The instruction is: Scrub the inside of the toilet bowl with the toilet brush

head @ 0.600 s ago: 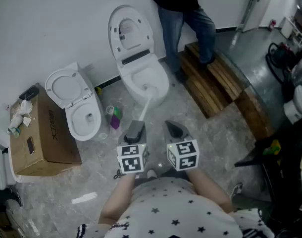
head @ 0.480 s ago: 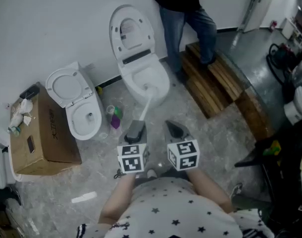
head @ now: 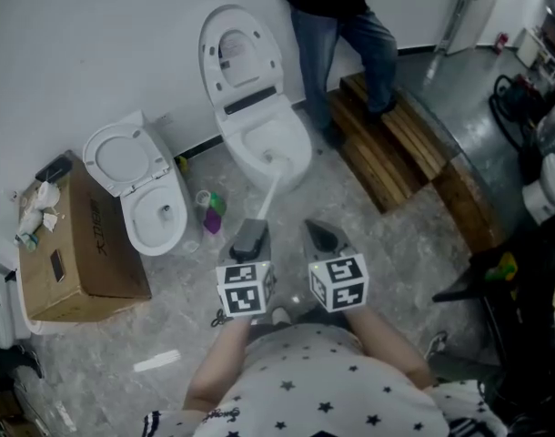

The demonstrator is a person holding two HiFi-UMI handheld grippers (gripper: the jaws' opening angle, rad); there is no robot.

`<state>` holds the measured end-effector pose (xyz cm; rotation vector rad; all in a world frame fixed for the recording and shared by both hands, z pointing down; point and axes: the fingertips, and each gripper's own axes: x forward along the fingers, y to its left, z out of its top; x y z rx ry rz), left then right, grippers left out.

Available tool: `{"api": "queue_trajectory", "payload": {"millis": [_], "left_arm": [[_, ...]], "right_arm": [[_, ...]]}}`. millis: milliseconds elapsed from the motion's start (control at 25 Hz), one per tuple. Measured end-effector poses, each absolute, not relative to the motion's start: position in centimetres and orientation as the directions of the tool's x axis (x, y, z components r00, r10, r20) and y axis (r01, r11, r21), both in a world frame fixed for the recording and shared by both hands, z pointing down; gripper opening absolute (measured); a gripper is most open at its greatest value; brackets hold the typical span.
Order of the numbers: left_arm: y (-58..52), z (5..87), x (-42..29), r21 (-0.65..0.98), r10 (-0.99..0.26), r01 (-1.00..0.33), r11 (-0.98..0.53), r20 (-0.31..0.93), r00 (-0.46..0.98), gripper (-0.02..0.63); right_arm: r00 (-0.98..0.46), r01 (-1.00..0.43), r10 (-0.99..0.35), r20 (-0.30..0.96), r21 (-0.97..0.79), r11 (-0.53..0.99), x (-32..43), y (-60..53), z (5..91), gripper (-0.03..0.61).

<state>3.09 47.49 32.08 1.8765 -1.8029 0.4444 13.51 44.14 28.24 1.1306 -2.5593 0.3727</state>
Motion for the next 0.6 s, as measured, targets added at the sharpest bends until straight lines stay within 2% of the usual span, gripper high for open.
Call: {"api": "queue_trajectory", "payload": {"millis": [600], "left_arm": [[49.2, 33.1, 1.1, 0.149, -0.827, -0.989, -0.022, 0.553, 0.102, 0.152]], "right_arm": [[-0.621, -0.765, -0.674, 0.401, -0.119, 0.634, 11.6, 46.5, 29.4, 0.006]]}}
